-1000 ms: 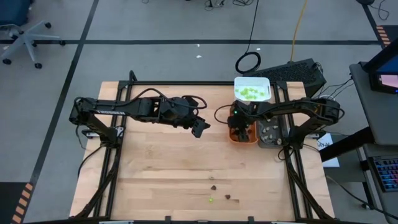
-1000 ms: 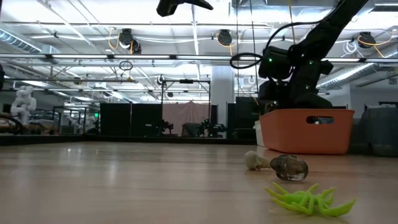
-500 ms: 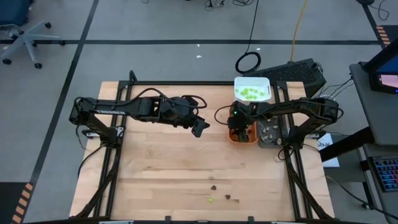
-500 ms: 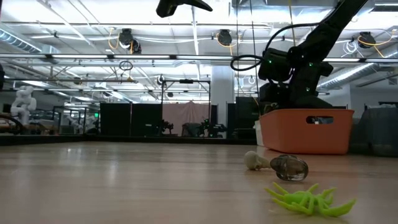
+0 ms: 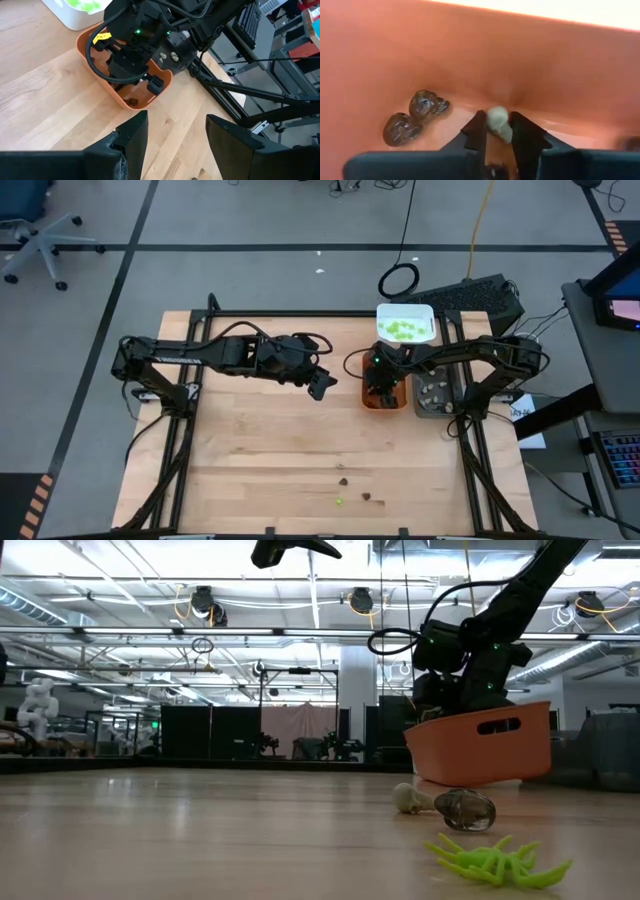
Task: Sort Halloween decoration
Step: Put the white skull toy into the black bin
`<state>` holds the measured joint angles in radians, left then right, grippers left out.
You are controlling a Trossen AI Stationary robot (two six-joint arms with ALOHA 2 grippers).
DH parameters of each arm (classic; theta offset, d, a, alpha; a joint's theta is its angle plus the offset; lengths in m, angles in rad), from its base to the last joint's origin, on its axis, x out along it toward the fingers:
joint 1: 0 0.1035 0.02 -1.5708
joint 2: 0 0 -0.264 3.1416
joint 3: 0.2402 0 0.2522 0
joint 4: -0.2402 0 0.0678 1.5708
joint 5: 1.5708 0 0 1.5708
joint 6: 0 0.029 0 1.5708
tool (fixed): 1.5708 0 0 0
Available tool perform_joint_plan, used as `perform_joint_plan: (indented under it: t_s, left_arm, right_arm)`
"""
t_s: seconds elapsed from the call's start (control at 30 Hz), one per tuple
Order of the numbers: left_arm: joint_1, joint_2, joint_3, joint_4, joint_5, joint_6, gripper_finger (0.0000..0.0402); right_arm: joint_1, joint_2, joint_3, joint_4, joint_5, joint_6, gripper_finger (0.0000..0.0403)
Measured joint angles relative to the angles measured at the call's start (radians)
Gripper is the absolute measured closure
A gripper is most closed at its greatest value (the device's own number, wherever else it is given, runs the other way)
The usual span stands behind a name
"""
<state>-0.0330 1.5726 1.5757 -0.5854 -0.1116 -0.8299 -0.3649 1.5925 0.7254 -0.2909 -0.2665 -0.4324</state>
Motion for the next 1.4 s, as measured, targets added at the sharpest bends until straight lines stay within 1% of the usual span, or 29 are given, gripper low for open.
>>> perform_joint_plan:
  t_s: [0.13,0.23,0.37,0.67,0.83,1.0,1.2,1.33,1.4]
  left_arm:
    - [0.000,0.000,0.000,0.000,0.000,0.000,0.0198]
    - [0.000,0.000,0.000,0.000,0.000,0.000,0.0198]
    - [0.000,0.000,0.000,0.000,0.000,0.000,0.0198]
    - [0.001,0.000,0.000,0.000,0.000,0.006,0.0198]
    - [0.001,0.000,0.000,0.000,0.000,0.007,0.0198]
    - [0.001,0.000,0.000,0.000,-0.001,0.006,0.0198]
    - [0.001,0.000,0.000,-0.001,-0.001,0.008,0.0198]
    - [0.004,0.000,0.000,-0.001,-0.001,0.008,0.0198]
    - [0.007,0.000,0.000,0.000,-0.002,0.008,0.0198]
  right_arm:
    - [0.000,0.001,-0.001,-0.002,0.001,0.000,0.0374]
    - [0.000,0.001,-0.001,-0.003,0.000,0.000,0.0381]
    - [0.000,-0.022,-0.002,-0.004,0.002,0.000,0.0385]
    - [0.000,-0.091,-0.006,-0.081,0.004,0.001,0.0388]
    - [0.000,-0.134,-0.006,-0.089,0.003,0.002,0.0388]
    - [-0.003,-0.180,-0.005,-0.103,-0.025,0.027,0.0388]
    - [-0.003,-0.283,-0.005,-0.206,-0.080,0.075,0.0388]
    - [-0.003,-0.390,-0.005,-0.303,-0.103,0.129,0.0388]
    - [-0.003,-0.454,-0.005,-0.355,-0.103,0.189,0.0388]
